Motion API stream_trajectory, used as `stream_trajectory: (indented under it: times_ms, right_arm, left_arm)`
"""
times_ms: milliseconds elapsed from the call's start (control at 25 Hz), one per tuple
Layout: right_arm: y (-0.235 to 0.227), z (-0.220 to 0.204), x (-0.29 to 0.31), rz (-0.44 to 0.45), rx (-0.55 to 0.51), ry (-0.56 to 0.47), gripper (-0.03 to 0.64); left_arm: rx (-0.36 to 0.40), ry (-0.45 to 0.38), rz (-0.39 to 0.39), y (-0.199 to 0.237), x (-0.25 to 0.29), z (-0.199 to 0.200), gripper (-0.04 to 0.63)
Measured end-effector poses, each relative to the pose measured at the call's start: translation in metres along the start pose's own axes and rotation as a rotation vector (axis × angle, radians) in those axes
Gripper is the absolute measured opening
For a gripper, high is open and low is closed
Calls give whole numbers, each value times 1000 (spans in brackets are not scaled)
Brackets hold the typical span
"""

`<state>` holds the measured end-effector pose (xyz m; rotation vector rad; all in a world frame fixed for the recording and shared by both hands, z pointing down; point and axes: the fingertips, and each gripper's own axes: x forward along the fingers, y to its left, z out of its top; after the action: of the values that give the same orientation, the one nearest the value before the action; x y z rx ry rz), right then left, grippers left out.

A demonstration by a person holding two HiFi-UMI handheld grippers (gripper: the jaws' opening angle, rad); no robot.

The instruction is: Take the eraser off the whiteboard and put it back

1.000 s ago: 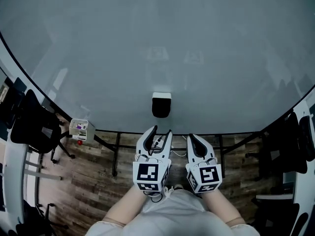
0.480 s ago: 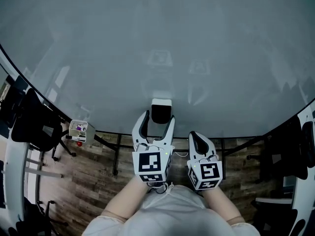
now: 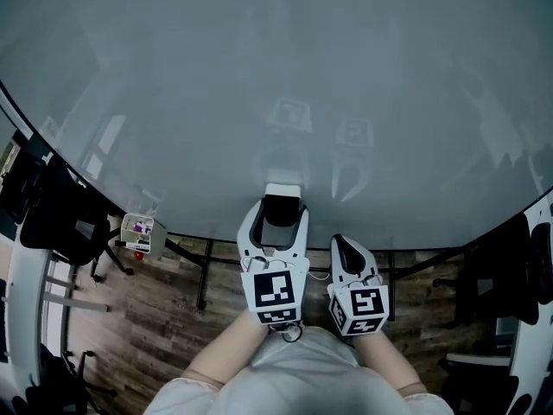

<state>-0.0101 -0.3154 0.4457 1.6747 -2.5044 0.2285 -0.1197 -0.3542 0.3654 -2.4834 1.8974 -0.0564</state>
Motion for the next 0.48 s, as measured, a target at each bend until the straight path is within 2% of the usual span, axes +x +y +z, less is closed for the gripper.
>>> stream_trajectory:
  times_ms: [480]
  right_arm:
    - [-6,0,-6,-27,14,-16,28]
  left_arm:
    - [12,0,15,4,0,0,261]
